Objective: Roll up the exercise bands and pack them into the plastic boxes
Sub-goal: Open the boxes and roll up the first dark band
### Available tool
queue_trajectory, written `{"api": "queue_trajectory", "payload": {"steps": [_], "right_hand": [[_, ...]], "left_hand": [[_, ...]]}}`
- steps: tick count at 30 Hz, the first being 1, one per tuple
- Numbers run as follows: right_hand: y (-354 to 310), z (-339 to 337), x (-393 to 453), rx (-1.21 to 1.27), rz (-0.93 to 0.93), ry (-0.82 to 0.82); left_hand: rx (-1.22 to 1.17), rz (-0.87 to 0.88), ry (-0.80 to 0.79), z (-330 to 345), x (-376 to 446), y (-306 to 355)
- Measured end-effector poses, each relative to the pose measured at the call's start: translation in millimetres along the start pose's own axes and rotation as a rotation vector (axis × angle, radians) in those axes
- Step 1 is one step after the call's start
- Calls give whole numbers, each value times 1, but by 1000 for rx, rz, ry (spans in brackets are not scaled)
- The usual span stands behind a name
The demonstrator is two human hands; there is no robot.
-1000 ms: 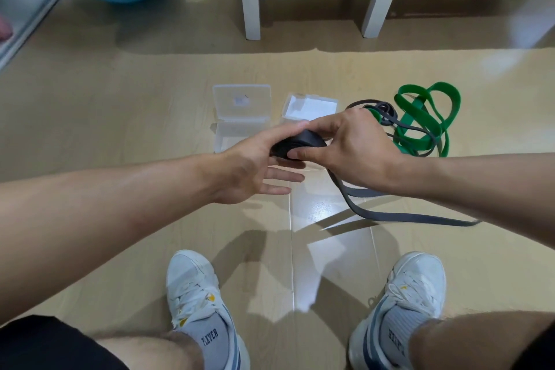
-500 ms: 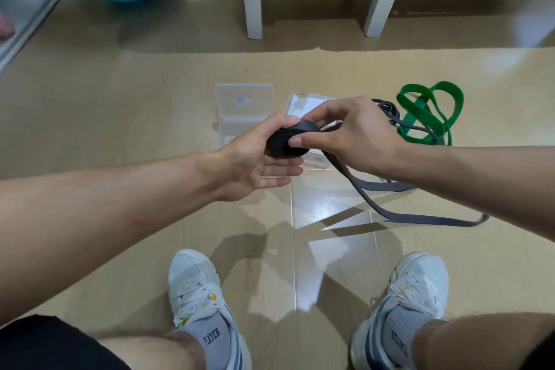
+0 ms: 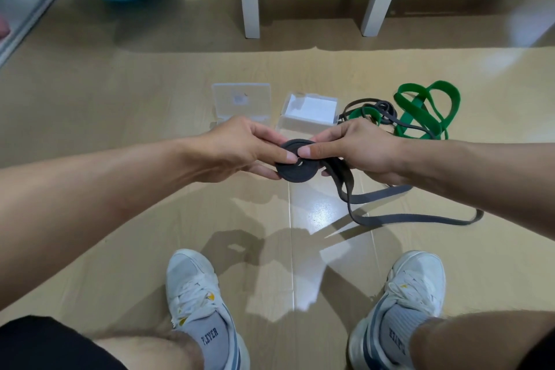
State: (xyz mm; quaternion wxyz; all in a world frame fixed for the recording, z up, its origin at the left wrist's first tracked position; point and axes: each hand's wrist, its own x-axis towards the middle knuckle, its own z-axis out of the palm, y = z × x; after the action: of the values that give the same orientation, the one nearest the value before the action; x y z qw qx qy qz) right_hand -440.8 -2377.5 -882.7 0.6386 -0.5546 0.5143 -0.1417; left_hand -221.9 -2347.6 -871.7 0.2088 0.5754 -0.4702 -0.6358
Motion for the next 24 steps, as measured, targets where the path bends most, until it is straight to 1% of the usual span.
{"api": "queue_trajectory", "payload": {"steps": [5,8,14,19,22,24], "right_hand": [[3,-2,1,-28,18,-62],[2,-2,2,-39,-5,-70],[-3,-7,7,61,-85,-27],[-10,-12,4,-120,-166,29],[-8,-11,3,-55,-151,62],[-3,-7,2,-4,-149,79]], "left_hand": [[-103,-150,-55,3,-1,0],[-187,-198,-33,5,-1,-2],[-342,-207,9,3,2,-5],[-392,-183,41,4,1,-6],[-403,-159,38,8,2,-6],[-361,-150,15,10,1,-6]]}}
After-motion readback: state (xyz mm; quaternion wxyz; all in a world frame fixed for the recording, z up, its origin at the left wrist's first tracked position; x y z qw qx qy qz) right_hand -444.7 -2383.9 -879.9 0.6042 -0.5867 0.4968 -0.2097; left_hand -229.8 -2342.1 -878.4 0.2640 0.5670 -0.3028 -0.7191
